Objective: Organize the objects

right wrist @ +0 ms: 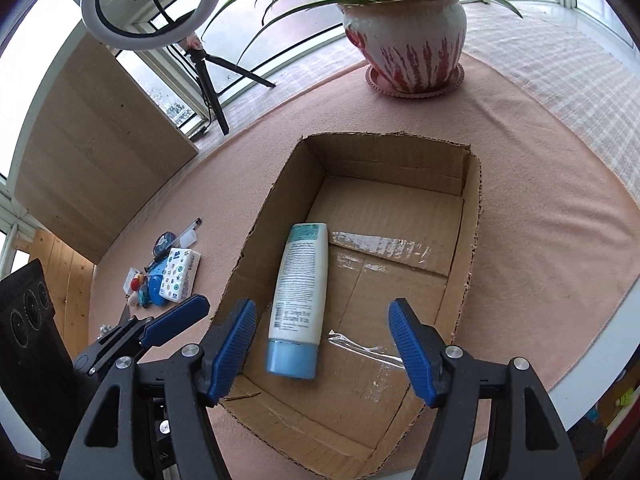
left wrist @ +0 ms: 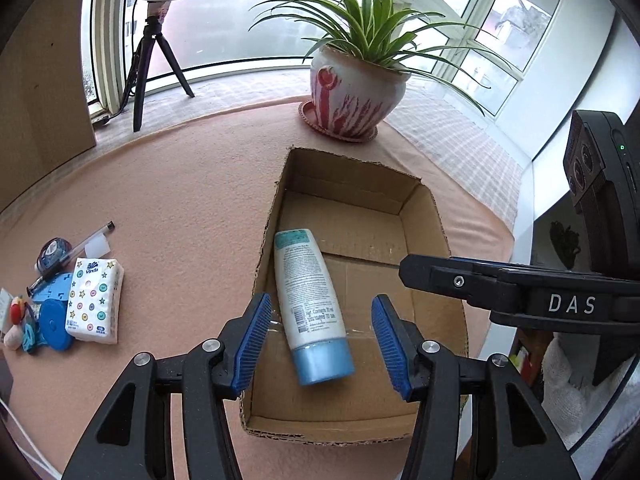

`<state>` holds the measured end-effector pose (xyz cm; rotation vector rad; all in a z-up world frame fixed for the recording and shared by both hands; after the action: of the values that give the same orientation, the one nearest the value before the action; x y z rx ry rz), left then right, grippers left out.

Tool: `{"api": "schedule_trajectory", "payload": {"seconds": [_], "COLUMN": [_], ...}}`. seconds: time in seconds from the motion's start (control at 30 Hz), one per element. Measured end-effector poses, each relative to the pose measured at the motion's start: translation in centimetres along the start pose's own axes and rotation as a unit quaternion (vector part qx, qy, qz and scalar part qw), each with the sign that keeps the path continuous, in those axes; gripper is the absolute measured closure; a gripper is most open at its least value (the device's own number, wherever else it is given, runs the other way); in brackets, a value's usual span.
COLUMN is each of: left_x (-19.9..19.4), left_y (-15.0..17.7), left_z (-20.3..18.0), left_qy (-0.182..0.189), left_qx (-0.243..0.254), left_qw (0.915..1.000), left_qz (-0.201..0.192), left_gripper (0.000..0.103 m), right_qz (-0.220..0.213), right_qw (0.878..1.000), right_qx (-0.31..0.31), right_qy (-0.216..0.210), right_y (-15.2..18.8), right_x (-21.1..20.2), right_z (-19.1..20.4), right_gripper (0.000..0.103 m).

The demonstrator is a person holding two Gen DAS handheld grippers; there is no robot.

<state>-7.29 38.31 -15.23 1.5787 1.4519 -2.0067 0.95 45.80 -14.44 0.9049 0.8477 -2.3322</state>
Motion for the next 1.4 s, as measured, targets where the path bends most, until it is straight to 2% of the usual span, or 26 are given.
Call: {"api": "schedule_trajectory", "payload": {"seconds": [0.2, 0.33, 0.4, 0.43, 0.5, 0.57, 0.67, 0.77, 0.87, 1.0, 1.23, 1.4], "left_x": [0.1, 1.1, 1.5, 1.4, 1.4, 1.6, 1.6, 1.6, 1.4, 0.8, 0.0, -0.1], "left_y": [0.6, 1.7, 2.2, 2.4, 2.9, 3.4, 4.0, 4.7, 5.2, 5.8, 7.1, 7.4], "left_z": [2.7, 4.3, 4.9, 5.1, 5.0, 4.9, 4.4, 3.5, 3.3, 3.7, 4.4, 4.8], "left_qy": [-0.048, -0.06, -0.066, -0.066, -0.063, -0.06, -0.046, -0.034, -0.045, -0.037, -0.045, -0.061], "left_qx": [-0.015, -0.033, -0.045, -0.048, -0.043, -0.042, -0.045, -0.044, -0.047, -0.08, -0.133, -0.158], "left_qw": [0.9987, 0.9976, 0.9966, 0.9965, 0.9968, 0.9969, 0.9973, 0.9976, 0.9972, 0.9955, 0.99, 0.9856], "left_qz": [-0.004, 0.012, 0.018, 0.019, 0.023, 0.031, 0.036, 0.041, 0.036, 0.033, 0.012, 0.004], "left_gripper": [0.047, 0.048, 0.053, 0.054, 0.055, 0.059, 0.065, 0.065, 0.065, 0.065, 0.065, 0.065], "right_qz": [-0.006, 0.01, 0.021, 0.024, 0.042, 0.059, 0.062, 0.069, 0.076, 0.088, 0.113, 0.122], "right_qw": [0.999, 0.997, 0.996, 0.996, 0.995, 0.994, 0.994, 0.992, 0.989, 0.983, 0.967, 0.959], "right_qx": [0.018, 0.014, 0.017, 0.016, 0.005, -0.002, -0.015, -0.039, -0.069, -0.106, -0.182, -0.209], "right_qy": [0.04, 0.072, 0.084, 0.087, 0.088, 0.087, 0.093, 0.101, 0.109, 0.121, 0.141, 0.146], "right_y": [0.0, 0.0, 0.4, 0.5, 0.6, 0.7, 0.3, -0.2, -0.9, -2.3, -4.0, -5.0], "right_x": [-0.6, 0.0, 0.3, 0.4, 0.9, 1.6, 2.2, 2.9, 3.9, 5.8, 9.2, 11.0], "right_z": [-3.3, -5.0, -5.7, -5.9, -6.0, -6.1, -5.8, -5.2, -4.3, -3.2, -0.3, 0.5], "right_gripper": [0.038, 0.038, 0.047, 0.056, 0.062, 0.072, 0.073, 0.074, 0.074, 0.074, 0.074, 0.074]}}
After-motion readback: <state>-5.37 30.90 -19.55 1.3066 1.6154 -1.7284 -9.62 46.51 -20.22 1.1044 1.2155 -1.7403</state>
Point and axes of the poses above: each gripper's, at about its wrist camera, not at the fingertips, and x roughly the way its jaws point, z to its left, y to its underside, the point moved 8 cm from there along x, roughly the way its jaws point, and after that the axes turned 15 degrees about -y, right-handed, at the moved point
